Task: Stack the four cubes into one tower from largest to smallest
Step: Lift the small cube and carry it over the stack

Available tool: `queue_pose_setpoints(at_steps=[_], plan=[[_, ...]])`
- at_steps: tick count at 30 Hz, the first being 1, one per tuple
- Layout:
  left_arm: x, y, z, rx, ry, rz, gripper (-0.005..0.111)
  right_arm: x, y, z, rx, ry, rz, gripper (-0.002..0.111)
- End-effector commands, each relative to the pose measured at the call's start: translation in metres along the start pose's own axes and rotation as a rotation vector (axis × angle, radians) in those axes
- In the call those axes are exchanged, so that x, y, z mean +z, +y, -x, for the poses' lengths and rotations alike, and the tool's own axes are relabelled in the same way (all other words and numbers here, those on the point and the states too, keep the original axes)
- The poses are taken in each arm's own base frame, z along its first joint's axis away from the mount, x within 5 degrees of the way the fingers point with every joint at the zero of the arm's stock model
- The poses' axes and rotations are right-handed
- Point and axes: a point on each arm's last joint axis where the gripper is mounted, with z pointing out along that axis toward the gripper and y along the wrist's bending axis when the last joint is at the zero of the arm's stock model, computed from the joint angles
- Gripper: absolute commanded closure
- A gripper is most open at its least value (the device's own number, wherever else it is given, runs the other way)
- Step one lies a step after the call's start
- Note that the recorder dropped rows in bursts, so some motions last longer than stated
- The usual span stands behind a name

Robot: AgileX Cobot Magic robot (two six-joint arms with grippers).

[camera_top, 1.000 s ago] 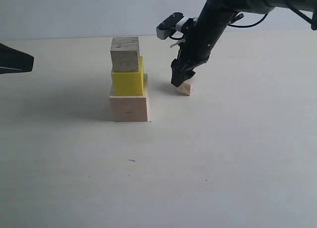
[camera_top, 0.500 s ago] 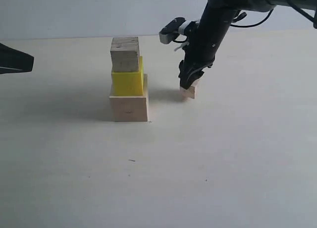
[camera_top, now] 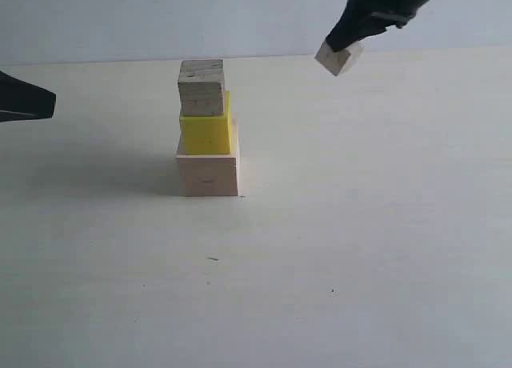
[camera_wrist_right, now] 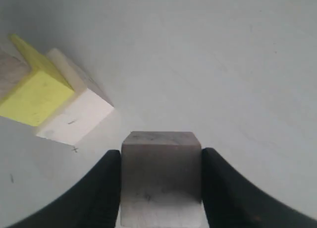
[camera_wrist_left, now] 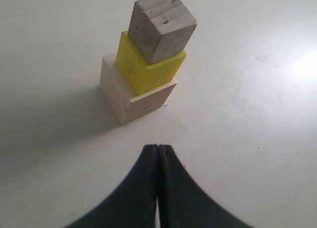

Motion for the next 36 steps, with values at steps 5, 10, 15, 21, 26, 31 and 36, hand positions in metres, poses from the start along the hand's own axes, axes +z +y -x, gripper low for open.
queue_pose_setpoints(at_steps=[5,10,15,21,26,31,36], plan=[[0.000,0.000,0.002,-0.007,-0.023,0.007,0.107,-0.030,0.022,-0.022,-0.139,-0.149,0.051,0.108],[0.000,0.001,0.003,-0.009,-0.032,0.016,0.107,-0.031,0.051,-0.001,-0.197,-0.312,0.208,0.108],[0.000,0.000,0.002,-0.009,-0.023,0.005,0.107,-0.026,0.076,0.012,-0.305,-0.410,0.327,0.108],[0.000,-0.001,0.000,-0.008,-0.012,-0.007,0.107,-0.019,0.092,0.021,-0.480,-0.569,0.348,0.108],[0.005,0.002,-0.009,-0.016,0.003,0.007,0.107,-0.015,0.092,0.020,-0.489,-0.661,0.349,0.108],[0.012,0.000,-0.019,-0.038,-0.014,-0.029,0.107,-0.004,0.092,0.008,-0.473,-0.656,0.361,0.108],[0.012,-0.001,-0.019,-0.031,-0.033,-0.046,0.107,0.006,0.092,-0.002,-0.414,-0.734,0.363,0.108]])
